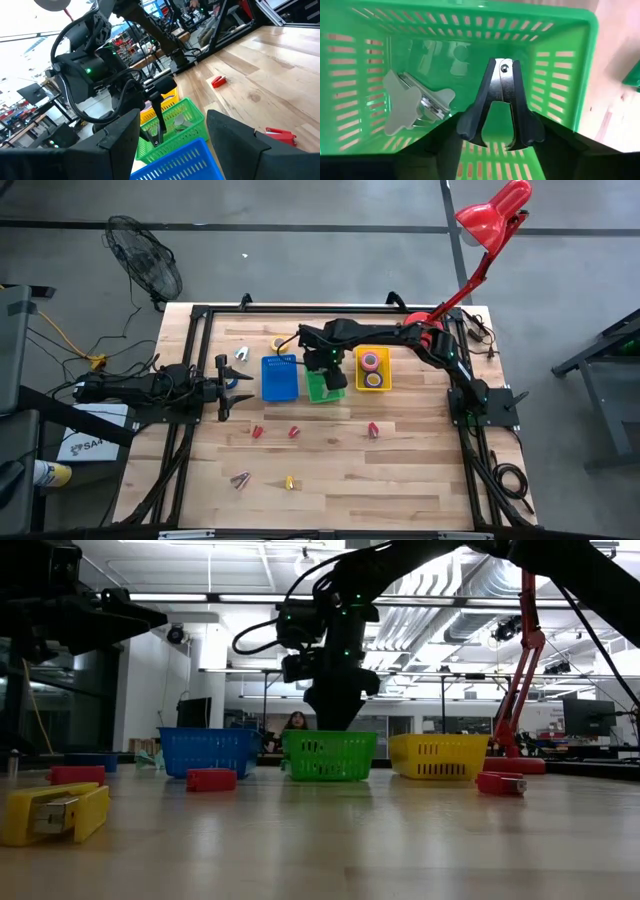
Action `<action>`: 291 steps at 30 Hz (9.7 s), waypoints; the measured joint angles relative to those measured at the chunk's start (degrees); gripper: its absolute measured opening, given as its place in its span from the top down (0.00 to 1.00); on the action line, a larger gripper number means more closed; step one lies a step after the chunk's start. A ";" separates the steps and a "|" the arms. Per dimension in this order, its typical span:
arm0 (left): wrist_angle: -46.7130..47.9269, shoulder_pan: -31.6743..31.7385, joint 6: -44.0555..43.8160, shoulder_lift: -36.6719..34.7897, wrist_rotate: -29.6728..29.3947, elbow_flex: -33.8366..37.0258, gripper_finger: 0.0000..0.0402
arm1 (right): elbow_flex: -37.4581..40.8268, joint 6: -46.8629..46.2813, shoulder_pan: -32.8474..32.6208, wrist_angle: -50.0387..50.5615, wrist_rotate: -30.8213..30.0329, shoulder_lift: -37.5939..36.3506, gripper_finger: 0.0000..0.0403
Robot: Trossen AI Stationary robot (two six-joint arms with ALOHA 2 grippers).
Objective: Pick and place Stapler, Stapler remover, tape
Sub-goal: Put the black staple remover into the green bin, then put the right red stapler into the blue bin
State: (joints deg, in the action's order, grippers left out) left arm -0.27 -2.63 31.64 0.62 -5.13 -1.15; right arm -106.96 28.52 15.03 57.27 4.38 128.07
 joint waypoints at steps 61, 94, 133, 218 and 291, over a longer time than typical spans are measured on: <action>0.00 0.00 0.00 0.00 0.05 -0.01 0.44 | 0.00 -51.70 -10.28 15.95 -11.34 -11.08 0.34; 0.00 -0.01 -0.01 0.00 0.07 0.00 0.44 | 0.00 -88.34 -19.28 27.89 -10.97 -13.07 0.34; 0.00 0.00 0.00 -0.02 0.02 0.00 0.44 | 30.25 -104.60 -24.53 5.38 5.26 -30.28 0.35; 0.00 0.00 -0.01 -0.01 0.10 -0.01 0.44 | 48.63 -101.31 -29.43 -18.95 -3.75 -25.70 0.35; 0.00 0.00 -0.01 -0.01 0.11 0.00 0.44 | 47.10 -94.58 -29.22 -15.38 -0.79 -23.71 0.76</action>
State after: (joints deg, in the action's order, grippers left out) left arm -0.27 -2.63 31.62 0.61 -5.02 -1.15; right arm -59.85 -66.05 -14.20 41.89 3.60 104.36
